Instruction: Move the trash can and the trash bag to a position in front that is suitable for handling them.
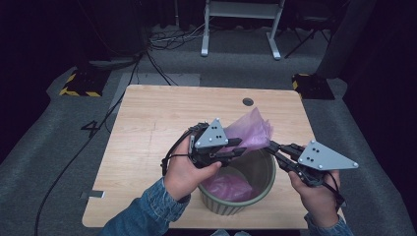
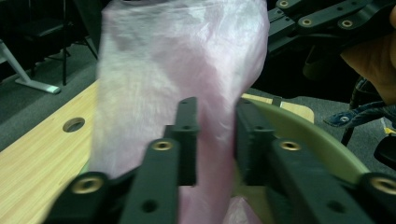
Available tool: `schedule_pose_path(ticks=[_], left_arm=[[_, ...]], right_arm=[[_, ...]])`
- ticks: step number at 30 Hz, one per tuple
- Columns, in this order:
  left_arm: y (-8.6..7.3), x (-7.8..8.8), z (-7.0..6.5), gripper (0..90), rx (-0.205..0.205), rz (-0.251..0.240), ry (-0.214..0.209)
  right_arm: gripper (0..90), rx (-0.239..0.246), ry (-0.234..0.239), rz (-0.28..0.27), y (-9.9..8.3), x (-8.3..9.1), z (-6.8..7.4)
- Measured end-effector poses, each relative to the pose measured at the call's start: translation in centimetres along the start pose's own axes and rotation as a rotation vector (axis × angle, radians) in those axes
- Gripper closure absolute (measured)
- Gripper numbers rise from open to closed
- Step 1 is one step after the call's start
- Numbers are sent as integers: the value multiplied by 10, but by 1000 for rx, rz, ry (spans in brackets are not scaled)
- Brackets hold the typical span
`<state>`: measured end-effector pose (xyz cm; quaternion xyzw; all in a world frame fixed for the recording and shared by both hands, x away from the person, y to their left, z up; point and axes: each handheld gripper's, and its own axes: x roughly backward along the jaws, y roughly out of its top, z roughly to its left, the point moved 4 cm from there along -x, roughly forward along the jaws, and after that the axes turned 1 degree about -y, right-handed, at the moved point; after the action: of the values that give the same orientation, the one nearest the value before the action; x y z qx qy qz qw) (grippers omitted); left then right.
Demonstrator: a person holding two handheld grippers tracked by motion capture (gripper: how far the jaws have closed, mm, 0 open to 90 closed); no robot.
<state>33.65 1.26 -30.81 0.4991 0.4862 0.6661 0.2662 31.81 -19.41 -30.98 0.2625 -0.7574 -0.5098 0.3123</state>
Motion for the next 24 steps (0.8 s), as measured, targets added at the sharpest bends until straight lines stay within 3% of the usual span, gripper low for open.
schedule_pose_path(ticks=[4, 9, 16, 20, 22, 24], left_arm=[[-3, 3, 2, 864, -6, -12, 2], [-6, 6, 4, 876, -4, -31, 22], [-17, 8, 9, 893, 11, -19, 43], [-21, 11, 12, 897, 28, -29, 39], [-23, 11, 11, 897, 32, -33, 31], [-24, 11, 11, 896, 32, -34, 30]], right_arm=[[891, -11, 8, 1, -2, 1, 0], [900, -13, 11, 13, -5, 3, -1], [900, -29, 18, 39, -11, 6, -1], [900, -42, 18, 42, -14, 9, -3], [830, -55, 26, 62, -17, 9, -5], [716, -55, 3, 73, -19, 7, -7]])
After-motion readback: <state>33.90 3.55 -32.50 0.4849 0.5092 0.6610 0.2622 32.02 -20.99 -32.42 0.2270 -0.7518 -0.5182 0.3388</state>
